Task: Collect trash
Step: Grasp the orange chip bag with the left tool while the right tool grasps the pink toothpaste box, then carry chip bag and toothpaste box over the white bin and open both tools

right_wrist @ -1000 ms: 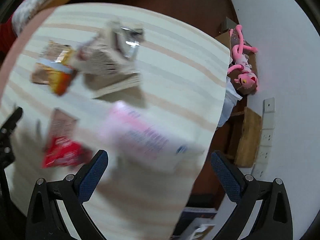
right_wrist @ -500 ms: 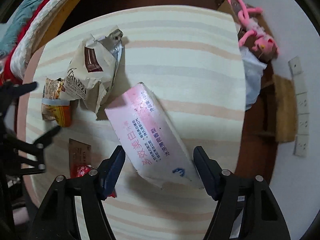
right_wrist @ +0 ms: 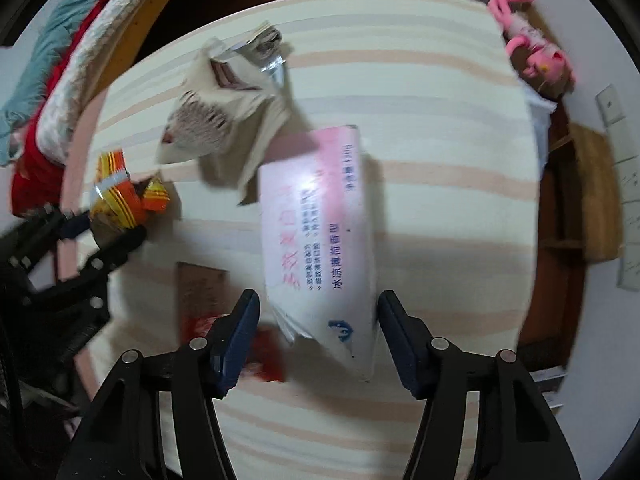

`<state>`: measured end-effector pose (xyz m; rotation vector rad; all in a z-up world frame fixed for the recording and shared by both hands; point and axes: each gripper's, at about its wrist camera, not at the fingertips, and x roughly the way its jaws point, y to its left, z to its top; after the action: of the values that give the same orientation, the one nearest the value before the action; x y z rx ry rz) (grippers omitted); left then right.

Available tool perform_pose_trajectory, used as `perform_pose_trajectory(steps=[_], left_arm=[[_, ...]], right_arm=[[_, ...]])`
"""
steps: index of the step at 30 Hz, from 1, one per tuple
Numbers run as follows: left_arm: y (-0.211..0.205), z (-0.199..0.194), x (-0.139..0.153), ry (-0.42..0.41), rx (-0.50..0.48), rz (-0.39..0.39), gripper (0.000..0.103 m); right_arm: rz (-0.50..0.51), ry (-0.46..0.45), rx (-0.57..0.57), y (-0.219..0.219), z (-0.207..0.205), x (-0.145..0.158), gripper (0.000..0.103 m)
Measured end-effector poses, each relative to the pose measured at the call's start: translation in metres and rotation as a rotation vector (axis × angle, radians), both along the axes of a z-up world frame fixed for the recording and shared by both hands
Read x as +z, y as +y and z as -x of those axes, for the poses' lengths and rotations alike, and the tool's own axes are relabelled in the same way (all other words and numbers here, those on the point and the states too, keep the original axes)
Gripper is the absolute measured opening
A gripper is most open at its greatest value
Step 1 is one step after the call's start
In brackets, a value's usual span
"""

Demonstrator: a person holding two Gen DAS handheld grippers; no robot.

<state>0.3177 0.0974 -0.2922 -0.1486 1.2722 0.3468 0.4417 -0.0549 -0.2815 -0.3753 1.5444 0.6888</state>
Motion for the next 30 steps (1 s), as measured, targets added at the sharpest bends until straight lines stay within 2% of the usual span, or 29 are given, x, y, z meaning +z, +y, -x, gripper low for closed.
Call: perform_pose_trajectory(steps=[4,10,13,17,23,30], left_arm=[[-0.002,0.009,0.002,-0.032,0.082,-0.006,0.032],[-0.006,0.020,0.008,-0.047,0.116,-0.011,0.032],[0.007,0.024,0.007,-0.052,0.123,-0.023,0.032],[0.015,0.027,0.014,-0.072,0.138,-0.042,0.032],[0.010,0.054,0.051,-0.154,0.181,-0.067,0.032],[-0.001,0.107,0.112,-0.278,0.215,-0.083,0.032]], right_arm=[[0.026,-0.084,0.001,0.006,0.007,0.005,0.065],[0.042,-0.156,-0.028,0.011,0.015,-0.001,0.064],[0.061,-0.208,-0.048,0.011,0.016,-0.003,0.052],[0.041,-0.219,-0.076,0.004,0.022,0.000,0.049],[-0.011,-0.240,-0.102,-0.011,0.033,0.018,0.049],[-0.116,-0.299,-0.099,-0.026,0.065,0.070,0.049]])
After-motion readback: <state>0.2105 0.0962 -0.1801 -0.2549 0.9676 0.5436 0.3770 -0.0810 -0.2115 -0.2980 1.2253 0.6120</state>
